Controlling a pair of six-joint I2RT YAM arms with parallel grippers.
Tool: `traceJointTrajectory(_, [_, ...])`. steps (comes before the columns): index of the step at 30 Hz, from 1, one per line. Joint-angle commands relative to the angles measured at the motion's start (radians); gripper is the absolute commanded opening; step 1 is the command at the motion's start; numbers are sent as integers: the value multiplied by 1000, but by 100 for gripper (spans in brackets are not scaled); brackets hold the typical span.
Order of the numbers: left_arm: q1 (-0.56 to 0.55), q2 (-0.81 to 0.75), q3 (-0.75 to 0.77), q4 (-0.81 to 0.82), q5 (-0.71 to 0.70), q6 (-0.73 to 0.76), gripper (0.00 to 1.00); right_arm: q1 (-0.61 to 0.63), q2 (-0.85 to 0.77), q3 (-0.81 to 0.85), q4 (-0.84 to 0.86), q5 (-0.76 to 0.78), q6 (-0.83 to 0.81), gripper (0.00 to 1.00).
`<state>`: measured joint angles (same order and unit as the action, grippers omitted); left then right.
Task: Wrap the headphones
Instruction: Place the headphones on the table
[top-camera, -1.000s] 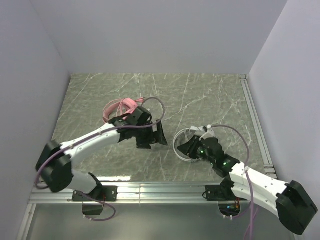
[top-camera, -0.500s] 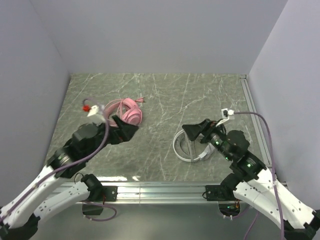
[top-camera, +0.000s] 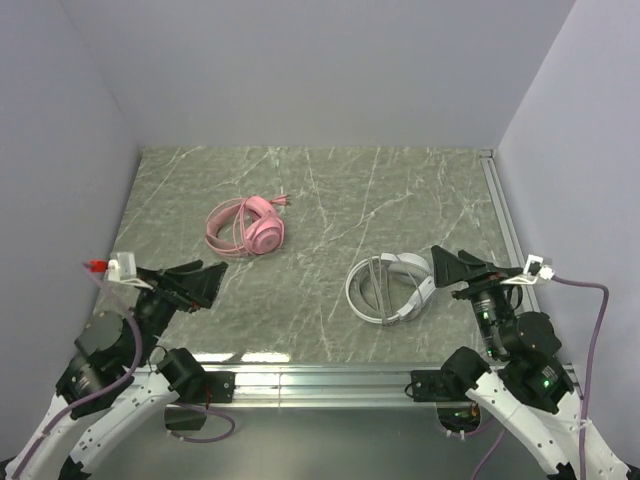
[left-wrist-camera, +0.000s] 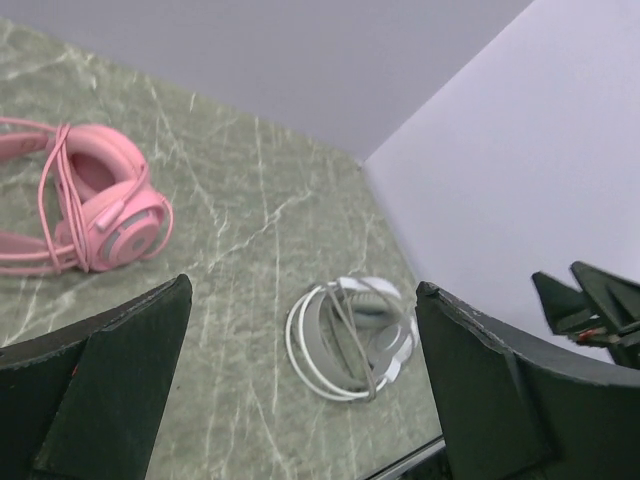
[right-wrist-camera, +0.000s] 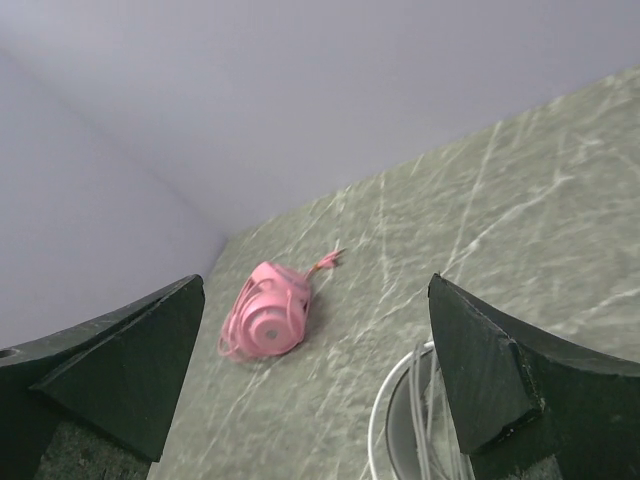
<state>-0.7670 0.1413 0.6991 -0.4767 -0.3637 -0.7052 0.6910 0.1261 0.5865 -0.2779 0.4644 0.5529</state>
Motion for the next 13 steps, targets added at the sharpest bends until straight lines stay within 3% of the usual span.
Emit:
traceJointTrajectory(1, [3,-55,-7,50,-27,39,99,-4,-52,-17,-44,102,-21,100])
traceJointTrajectory(13, [3,-103,-7,16,-52,21,99,-4,-39,7,-70,118,-16,100])
